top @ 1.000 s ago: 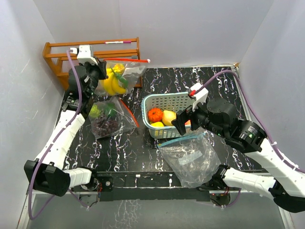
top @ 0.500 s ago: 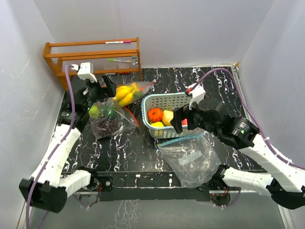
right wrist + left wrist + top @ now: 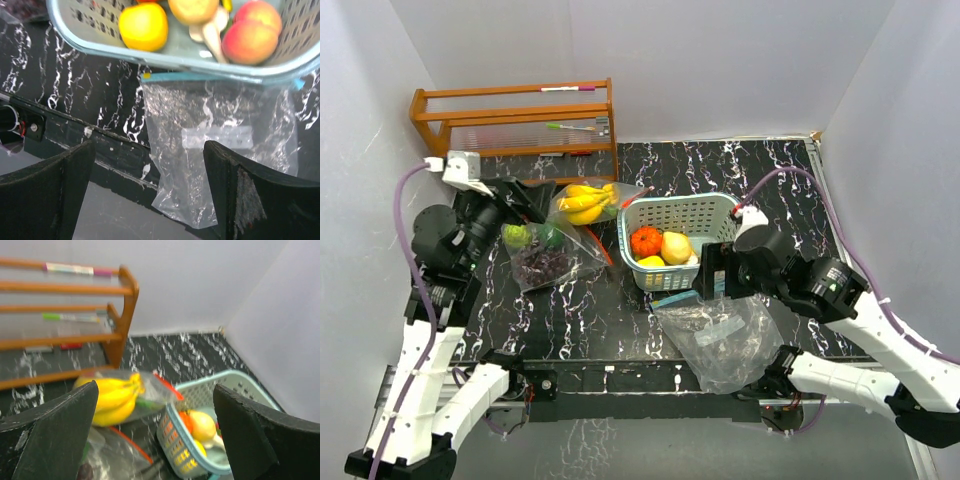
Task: Place the food in the zip-top bag and seal the zipper
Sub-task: Place the zipper food storage bag at the center of the board.
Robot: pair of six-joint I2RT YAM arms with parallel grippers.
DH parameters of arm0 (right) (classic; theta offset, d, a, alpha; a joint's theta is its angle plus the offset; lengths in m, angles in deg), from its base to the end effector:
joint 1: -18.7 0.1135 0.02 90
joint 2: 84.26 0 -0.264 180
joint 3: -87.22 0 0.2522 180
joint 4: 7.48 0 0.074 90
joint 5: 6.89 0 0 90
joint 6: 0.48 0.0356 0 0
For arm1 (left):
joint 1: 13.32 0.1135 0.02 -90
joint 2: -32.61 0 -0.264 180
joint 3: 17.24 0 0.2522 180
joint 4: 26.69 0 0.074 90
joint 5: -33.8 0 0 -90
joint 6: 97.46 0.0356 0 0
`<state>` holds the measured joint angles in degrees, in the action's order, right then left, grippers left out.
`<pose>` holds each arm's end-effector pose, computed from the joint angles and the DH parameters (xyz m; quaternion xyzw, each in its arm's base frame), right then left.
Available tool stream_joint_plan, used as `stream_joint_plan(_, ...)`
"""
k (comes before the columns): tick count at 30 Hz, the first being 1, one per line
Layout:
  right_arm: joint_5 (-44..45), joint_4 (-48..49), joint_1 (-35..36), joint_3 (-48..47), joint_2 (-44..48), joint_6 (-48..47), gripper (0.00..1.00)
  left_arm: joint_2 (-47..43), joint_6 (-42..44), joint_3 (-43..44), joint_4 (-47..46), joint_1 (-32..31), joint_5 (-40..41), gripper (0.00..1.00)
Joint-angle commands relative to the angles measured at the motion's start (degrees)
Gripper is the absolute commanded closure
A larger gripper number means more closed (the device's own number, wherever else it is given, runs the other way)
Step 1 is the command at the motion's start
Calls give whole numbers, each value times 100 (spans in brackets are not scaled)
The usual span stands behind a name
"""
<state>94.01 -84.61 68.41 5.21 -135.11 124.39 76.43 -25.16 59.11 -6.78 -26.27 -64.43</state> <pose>0.0988 0.1061 0.3704 -0.0839 0.9198 0.1860 0.3353 0.1438 -0.0383 0.4558 0.0301 0.6253 -0.2490 0.7390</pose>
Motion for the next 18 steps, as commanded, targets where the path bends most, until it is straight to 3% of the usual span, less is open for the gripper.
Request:
stream_joint_plan(1, -164, 67, -15, 696, 306, 813, 10, 45, -261, -437, 49, 21, -379, 3)
stream_joint_plan(7, -427, 1105, -14, 1991, 755, 1234, 17, 81, -325, -566, 185, 21, -342, 3)
stream_joint_plan(18, -275, 1671, 429, 2813, 339, 1448, 21, 100, -390, -715, 269, 23, -285, 4)
